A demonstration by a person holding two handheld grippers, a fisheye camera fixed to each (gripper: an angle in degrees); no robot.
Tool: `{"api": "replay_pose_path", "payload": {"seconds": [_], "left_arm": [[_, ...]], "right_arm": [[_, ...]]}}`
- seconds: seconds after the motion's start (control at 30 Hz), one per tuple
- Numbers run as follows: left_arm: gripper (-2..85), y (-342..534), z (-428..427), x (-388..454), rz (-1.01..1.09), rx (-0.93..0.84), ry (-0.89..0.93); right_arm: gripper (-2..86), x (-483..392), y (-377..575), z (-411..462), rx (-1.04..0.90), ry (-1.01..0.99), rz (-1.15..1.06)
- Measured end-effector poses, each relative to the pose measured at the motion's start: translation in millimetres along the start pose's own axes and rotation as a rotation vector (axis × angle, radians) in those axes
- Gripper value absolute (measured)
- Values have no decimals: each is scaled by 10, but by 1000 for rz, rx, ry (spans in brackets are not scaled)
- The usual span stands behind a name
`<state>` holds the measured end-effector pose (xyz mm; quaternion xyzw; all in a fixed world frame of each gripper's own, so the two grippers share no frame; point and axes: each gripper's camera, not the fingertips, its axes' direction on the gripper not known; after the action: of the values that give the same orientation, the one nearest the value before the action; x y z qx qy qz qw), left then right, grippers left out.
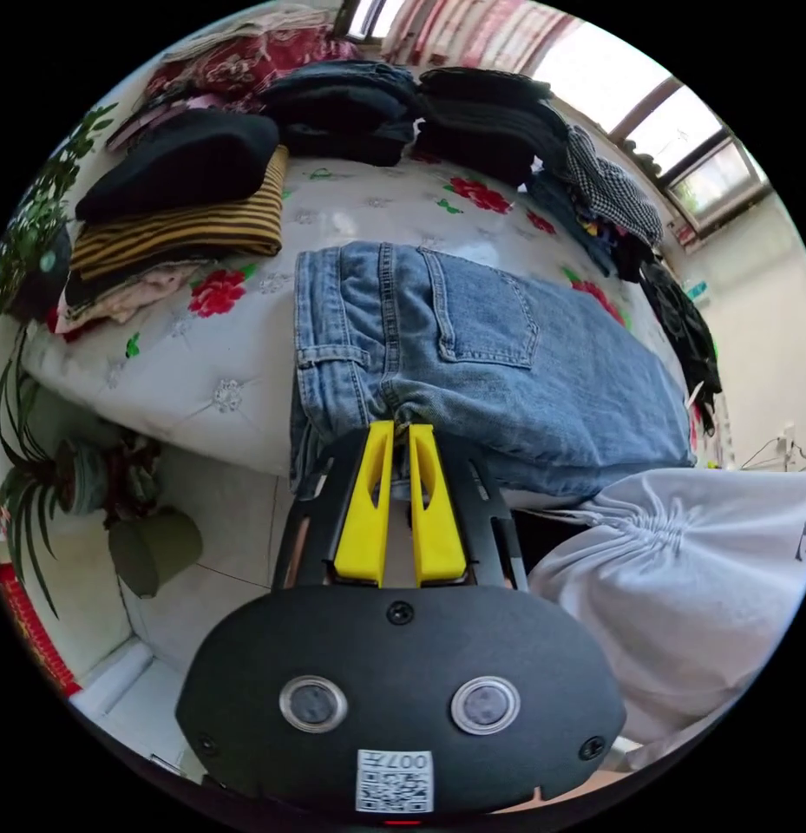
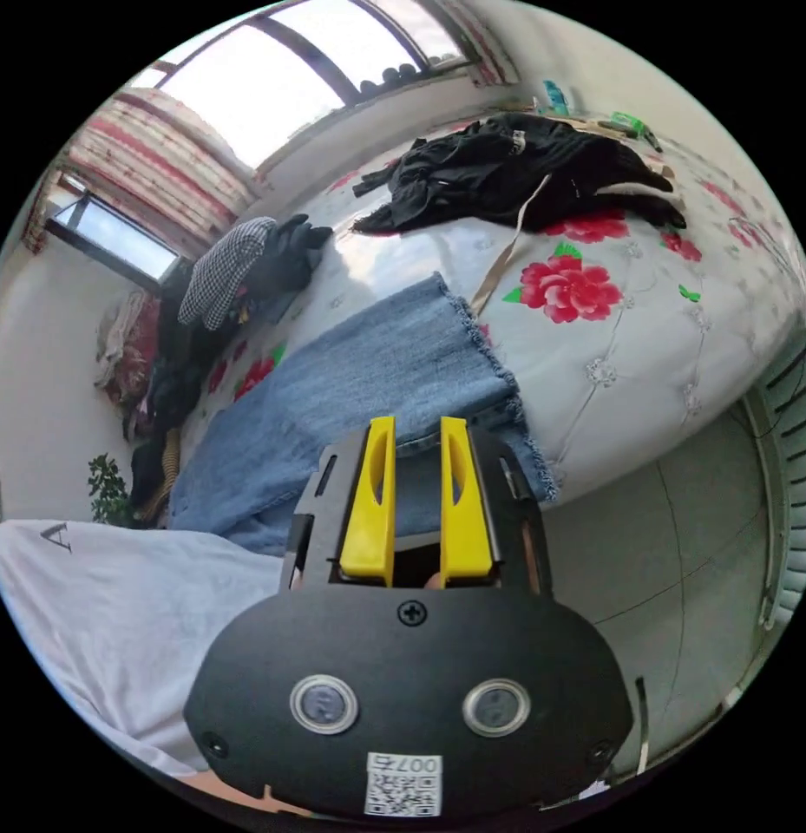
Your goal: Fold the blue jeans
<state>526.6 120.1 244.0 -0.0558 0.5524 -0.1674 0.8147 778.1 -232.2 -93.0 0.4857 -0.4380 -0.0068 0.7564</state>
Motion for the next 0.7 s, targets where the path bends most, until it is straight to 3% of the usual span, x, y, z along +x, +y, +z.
{"api": "replay_pose_path", "payload": {"seconds": [0.13,0.27,0.37,0.5,0.6,0.7], "left_arm": [[17,-72,-93,7,-13,27,-2],[10,-225,-343,5,-11,105,44],[6,-391,-612,28,21,177,92],[5,-377,-1044,124,90,276,70],[9,-194,-903,21,74,217,13],[21,-16,-260,-283,-51,39,18]], "right_arm": [[38,428,-283,190,-34,-152,248],[10,566,-555,294,-42,-168,356],[1,404,-841,36,35,-224,257],[-1,-94,-923,-949,237,-253,-25],[0,-89,-690,-1196,213,-113,-85],[7,451,-387,-720,69,-137,137]]}}
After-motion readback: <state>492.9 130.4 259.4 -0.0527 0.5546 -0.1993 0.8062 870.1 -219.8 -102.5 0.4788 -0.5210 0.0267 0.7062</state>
